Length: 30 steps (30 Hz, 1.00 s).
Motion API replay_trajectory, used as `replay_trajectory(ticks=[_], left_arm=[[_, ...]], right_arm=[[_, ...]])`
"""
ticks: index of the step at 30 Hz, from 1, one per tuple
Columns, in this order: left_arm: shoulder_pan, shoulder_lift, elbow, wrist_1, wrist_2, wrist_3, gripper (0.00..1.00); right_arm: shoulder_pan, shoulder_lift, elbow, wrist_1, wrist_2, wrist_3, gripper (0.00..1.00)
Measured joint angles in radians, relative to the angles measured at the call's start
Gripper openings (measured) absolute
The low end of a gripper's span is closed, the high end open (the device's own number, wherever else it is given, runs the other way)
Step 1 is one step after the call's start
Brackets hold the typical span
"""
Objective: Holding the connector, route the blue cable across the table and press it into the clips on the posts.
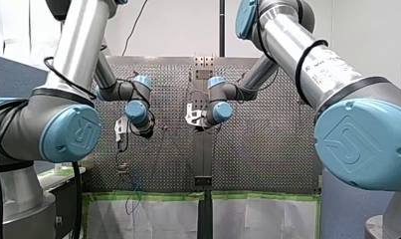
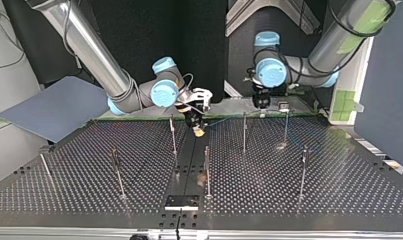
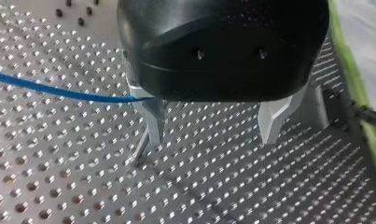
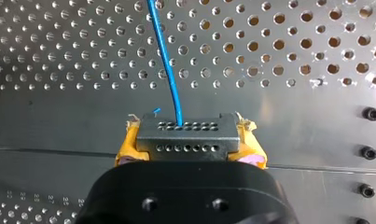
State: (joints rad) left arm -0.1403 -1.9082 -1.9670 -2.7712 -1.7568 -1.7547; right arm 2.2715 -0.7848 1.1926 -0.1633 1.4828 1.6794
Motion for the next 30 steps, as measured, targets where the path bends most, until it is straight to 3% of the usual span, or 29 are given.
replay_trajectory(ticks=[12, 24, 30], left_arm=[[-0.051, 0.062, -0.029, 0.052, -0.005, -0.007, 1.0], [-0.048, 0.067, -0.03, 0.069, -0.083, -0.01, 1.0], [-0.07, 0.068, -0.03, 0.063, -0.056, 0.002, 1.0]], right_arm=[[-0.002, 0.0, 0.001, 0.001, 0.0, -0.002, 0.0], [-0.001, 0.0, 0.002, 0.001, -0.002, -0.005, 0.0], [-0.003, 0.0, 0.002, 0.0, -0.002, -0.005, 0.0]])
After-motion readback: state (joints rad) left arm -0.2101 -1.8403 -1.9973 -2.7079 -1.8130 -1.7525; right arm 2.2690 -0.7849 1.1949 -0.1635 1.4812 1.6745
